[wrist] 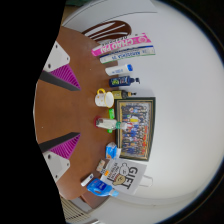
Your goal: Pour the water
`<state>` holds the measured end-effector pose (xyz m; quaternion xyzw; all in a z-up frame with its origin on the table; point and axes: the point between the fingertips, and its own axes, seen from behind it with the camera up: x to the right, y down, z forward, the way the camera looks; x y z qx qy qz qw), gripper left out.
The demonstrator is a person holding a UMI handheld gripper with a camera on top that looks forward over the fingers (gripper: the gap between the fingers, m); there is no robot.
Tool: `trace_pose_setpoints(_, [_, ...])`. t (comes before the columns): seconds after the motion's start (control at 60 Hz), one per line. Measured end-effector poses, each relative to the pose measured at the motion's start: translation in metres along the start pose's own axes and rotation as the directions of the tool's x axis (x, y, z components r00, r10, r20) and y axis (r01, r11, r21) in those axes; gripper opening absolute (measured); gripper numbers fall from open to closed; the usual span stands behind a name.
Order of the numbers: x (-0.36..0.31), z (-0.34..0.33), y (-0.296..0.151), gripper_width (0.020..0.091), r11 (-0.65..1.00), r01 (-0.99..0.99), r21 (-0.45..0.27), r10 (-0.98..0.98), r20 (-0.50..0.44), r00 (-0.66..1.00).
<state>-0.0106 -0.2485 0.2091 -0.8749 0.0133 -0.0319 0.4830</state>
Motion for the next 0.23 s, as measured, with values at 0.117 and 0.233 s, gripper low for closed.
trace_pose_setpoints(0.117, [0.003,-0.017,0.004,0.0853,1.000,-0.008,0.016,0.008,-0.014,1.000])
trace_pose_setpoints(0.233, [0.008,-0.026,0.010,0.0850,0.999,0.030,0.015,-0.029,-0.042,0.999])
